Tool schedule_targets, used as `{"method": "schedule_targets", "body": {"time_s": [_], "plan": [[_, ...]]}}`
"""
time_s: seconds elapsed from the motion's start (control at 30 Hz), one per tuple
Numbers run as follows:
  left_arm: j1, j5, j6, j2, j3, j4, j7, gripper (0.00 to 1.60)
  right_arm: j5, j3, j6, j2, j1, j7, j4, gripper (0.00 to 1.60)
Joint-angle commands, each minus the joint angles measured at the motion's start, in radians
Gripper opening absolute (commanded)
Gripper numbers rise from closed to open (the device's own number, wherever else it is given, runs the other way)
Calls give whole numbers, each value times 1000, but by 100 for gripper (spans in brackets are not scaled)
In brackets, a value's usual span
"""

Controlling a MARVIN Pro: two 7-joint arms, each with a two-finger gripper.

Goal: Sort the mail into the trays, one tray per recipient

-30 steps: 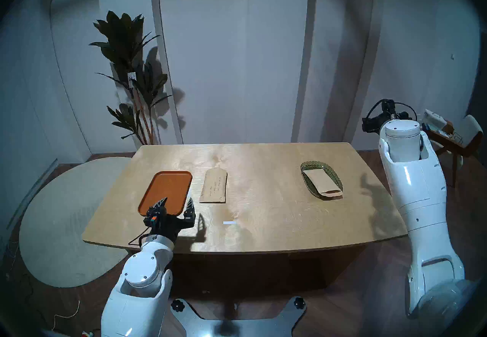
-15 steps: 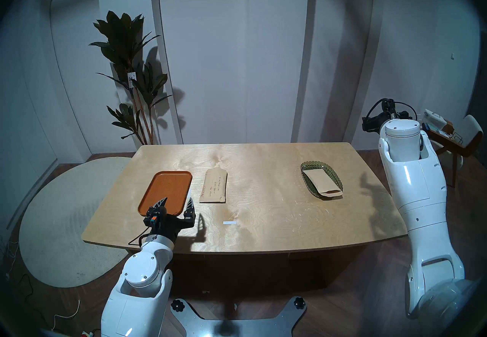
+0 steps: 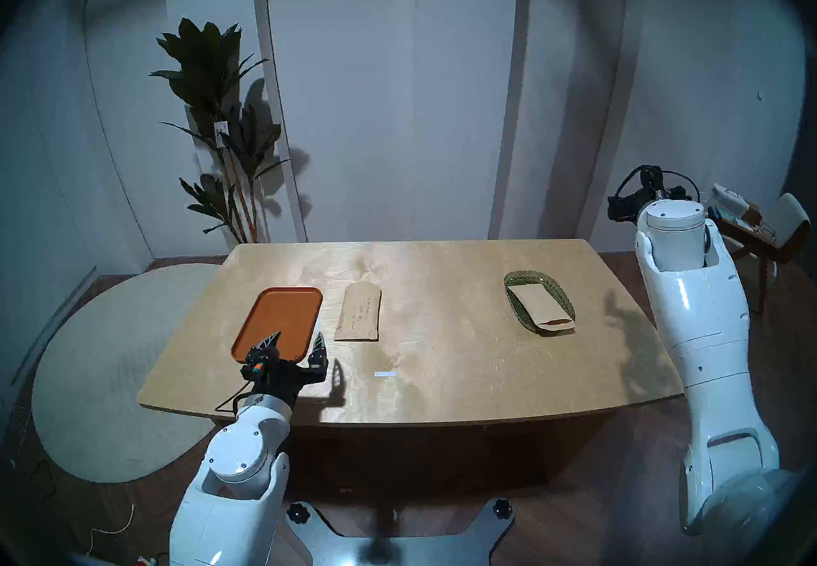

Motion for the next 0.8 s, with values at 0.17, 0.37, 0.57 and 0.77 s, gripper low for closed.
{"method": "schedule_targets", "body": {"time_s": [0.17, 0.37, 0.57, 0.77], "plan": [[-66, 107, -10, 69, 10, -38, 6, 160, 2, 1, -4, 1, 16, 2, -19, 160], [-130, 254, 5, 126, 33, -35, 21, 160, 1, 1, -4, 1, 16, 2, -18, 160], [-166, 450, 14, 182, 100, -40, 52, 160, 1, 1, -4, 1, 16, 1, -18, 160], [-161, 657, 51, 229, 201, -57, 89, 160, 1, 1, -4, 1, 16, 1, -17, 160]]}}
